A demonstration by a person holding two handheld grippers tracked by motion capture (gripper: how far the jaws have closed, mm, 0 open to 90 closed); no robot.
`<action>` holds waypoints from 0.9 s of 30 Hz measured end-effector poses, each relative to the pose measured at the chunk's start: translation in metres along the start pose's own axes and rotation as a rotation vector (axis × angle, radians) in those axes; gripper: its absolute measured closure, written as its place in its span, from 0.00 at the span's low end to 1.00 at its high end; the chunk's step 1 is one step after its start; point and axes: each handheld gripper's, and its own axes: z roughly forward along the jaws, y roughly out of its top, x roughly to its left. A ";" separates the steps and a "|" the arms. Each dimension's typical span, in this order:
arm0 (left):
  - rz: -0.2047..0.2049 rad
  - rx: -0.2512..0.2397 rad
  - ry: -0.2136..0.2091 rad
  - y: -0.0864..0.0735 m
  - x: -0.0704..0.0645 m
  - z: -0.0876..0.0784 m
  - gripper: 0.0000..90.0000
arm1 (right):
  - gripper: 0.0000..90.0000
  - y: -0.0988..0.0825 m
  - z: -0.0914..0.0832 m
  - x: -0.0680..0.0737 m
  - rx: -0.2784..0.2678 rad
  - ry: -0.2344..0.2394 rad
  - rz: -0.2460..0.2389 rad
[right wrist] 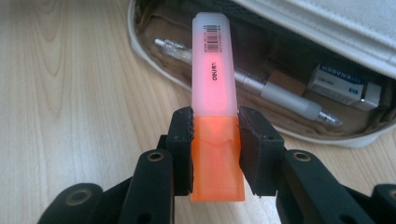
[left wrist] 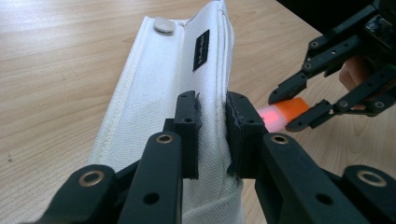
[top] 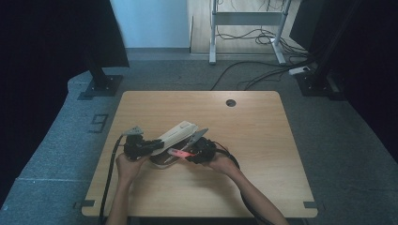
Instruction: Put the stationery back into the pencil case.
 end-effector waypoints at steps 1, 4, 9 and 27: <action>0.000 0.000 0.000 0.000 0.000 0.000 0.85 | 0.73 0.002 0.002 -0.001 0.000 0.000 0.002; 0.002 -0.002 0.004 0.000 -0.001 0.000 0.85 | 0.73 0.005 0.005 -0.003 0.009 -0.004 0.002; 0.003 -0.005 0.004 0.001 -0.002 -0.001 0.85 | 0.73 0.011 0.012 -0.006 0.019 -0.012 0.002; 0.006 0.002 -0.009 0.001 -0.003 0.000 0.85 | 0.71 0.026 0.036 -0.017 0.021 -0.041 0.022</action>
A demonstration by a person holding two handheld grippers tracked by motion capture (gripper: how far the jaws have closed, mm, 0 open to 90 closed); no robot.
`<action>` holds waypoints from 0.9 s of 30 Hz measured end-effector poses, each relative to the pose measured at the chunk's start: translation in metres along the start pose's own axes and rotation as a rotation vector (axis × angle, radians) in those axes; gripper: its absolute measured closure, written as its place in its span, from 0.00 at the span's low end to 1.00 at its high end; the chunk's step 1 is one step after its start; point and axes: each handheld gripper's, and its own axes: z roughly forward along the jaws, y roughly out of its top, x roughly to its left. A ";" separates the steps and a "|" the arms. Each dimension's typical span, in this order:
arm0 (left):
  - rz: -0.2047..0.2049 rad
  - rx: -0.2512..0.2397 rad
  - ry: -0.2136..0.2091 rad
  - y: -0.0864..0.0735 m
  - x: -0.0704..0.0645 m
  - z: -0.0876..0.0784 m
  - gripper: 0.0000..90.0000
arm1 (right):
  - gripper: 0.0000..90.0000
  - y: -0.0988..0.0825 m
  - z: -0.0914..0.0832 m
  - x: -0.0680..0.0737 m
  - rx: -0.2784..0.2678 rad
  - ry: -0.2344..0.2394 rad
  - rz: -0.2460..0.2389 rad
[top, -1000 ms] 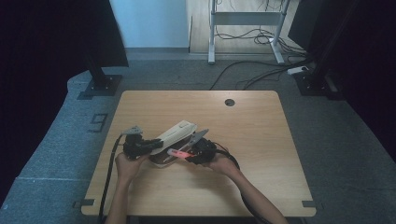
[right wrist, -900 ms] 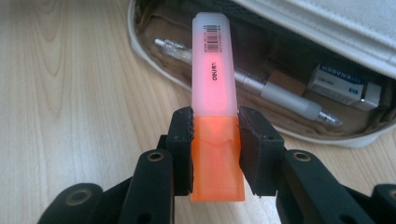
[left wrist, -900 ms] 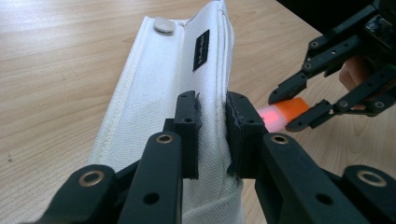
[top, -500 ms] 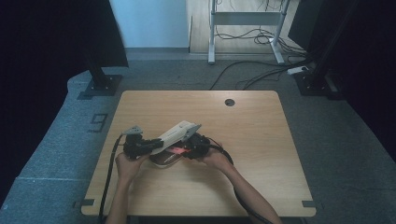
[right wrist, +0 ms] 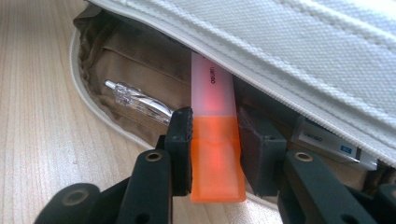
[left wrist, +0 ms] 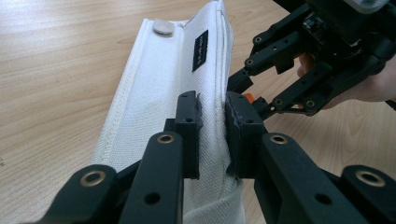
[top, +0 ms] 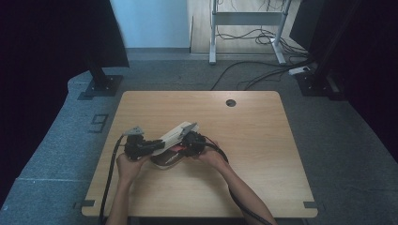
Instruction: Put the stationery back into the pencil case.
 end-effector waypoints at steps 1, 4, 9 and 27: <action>0.000 0.000 -0.001 0.000 0.000 0.000 0.85 | 0.69 0.000 0.000 -0.001 -0.001 0.003 0.004; 0.001 0.000 -0.001 0.000 0.000 0.000 0.85 | 0.61 -0.003 -0.003 -0.002 0.001 -0.008 0.015; -0.002 0.000 -0.004 0.000 0.001 0.000 0.85 | 0.58 -0.009 -0.015 -0.002 -0.014 -0.015 0.023; -0.003 0.003 -0.009 0.000 0.001 0.000 0.85 | 0.71 -0.027 -0.020 -0.013 -0.008 -0.089 0.101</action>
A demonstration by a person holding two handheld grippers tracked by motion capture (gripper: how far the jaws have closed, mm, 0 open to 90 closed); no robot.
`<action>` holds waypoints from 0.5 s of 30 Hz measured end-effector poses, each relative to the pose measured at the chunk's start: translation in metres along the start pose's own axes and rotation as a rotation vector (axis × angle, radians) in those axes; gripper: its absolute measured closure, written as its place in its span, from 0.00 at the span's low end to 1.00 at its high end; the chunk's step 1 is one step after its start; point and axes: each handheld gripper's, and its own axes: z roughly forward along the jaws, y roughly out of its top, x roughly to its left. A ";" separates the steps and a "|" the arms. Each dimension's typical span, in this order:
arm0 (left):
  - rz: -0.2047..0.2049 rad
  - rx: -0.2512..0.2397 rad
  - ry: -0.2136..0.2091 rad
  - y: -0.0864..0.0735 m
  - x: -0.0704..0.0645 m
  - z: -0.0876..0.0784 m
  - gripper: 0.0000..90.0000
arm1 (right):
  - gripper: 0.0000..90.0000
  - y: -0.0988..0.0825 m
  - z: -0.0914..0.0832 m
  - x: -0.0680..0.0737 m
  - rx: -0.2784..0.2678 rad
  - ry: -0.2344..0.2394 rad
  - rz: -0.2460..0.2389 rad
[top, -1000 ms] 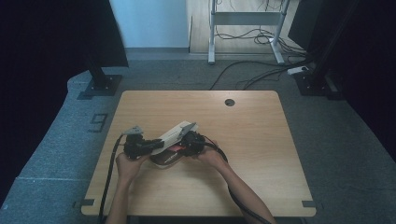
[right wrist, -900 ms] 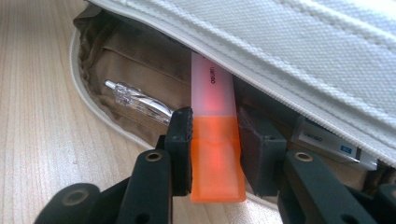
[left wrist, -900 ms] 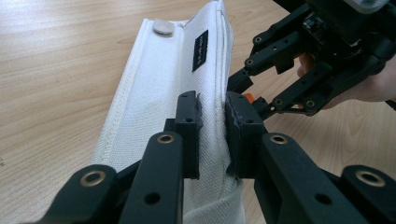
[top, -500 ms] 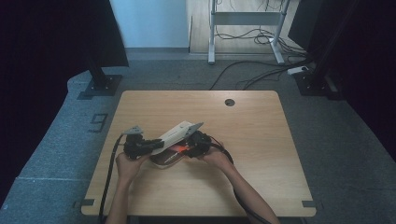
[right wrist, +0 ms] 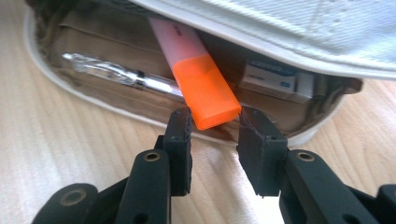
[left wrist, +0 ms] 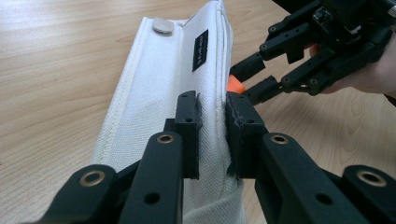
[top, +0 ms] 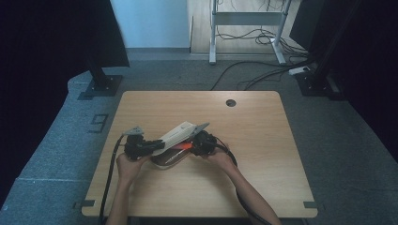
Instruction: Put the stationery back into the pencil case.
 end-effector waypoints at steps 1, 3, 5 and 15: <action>0.001 0.000 0.000 0.000 0.000 0.000 0.85 | 0.75 0.000 0.000 0.000 0.001 -0.009 -0.001; -0.001 0.000 -0.001 0.000 0.000 0.000 0.85 | 0.77 0.000 0.000 -0.002 -0.001 -0.021 0.008; -0.001 0.000 -0.001 0.000 0.000 0.000 0.85 | 0.78 0.001 0.000 -0.004 -0.002 -0.022 0.014; -0.001 0.004 -0.005 0.000 0.000 0.000 0.85 | 0.84 0.005 0.011 -0.006 -0.001 -0.038 0.017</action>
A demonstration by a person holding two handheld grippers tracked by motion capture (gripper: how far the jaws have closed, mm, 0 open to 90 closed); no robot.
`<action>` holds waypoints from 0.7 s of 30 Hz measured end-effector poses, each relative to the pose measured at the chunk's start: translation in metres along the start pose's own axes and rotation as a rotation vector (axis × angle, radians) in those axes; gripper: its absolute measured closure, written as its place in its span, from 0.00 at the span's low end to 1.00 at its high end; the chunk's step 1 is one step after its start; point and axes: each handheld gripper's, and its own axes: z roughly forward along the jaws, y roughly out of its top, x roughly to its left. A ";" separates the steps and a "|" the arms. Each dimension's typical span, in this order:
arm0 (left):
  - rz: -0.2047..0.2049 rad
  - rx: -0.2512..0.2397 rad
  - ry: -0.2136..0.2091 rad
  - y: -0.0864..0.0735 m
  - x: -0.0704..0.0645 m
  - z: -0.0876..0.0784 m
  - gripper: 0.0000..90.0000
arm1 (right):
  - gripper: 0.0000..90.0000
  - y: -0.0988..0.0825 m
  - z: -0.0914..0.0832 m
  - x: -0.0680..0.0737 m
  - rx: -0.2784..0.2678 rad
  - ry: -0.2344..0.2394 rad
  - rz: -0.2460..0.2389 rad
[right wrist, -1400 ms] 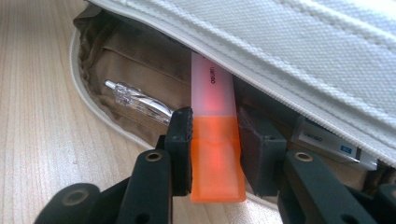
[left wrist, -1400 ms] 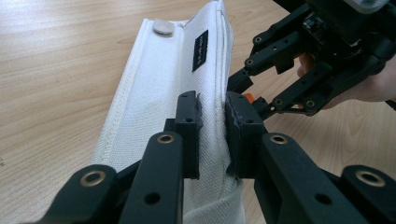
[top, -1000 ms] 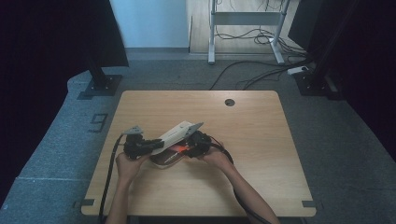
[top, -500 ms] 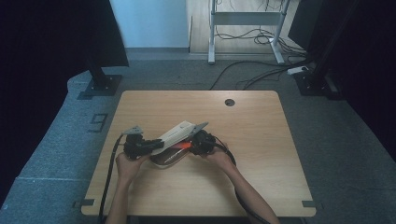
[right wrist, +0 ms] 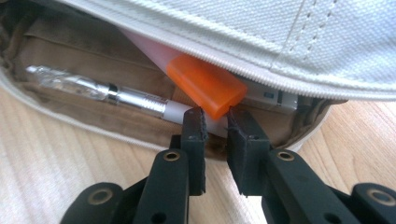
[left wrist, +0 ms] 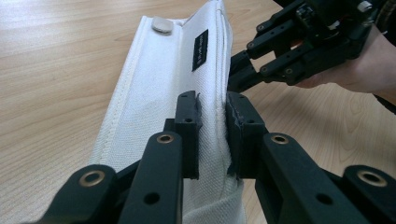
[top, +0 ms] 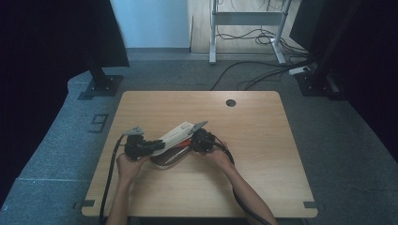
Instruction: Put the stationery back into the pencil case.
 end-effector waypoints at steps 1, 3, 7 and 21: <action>0.000 0.001 0.000 0.000 0.000 0.000 0.85 | 0.84 0.001 0.001 -0.001 0.000 -0.002 0.001; 0.001 0.001 0.000 0.000 0.000 0.000 0.84 | 0.85 0.002 0.003 -0.002 -0.006 -0.004 0.007; 0.001 0.001 0.000 0.000 0.000 0.000 0.84 | 0.85 0.006 0.005 -0.002 -0.010 -0.014 0.018; 0.026 0.036 -0.037 -0.002 -0.003 0.005 0.78 | 0.79 0.004 -0.007 -0.008 -0.054 -0.052 0.030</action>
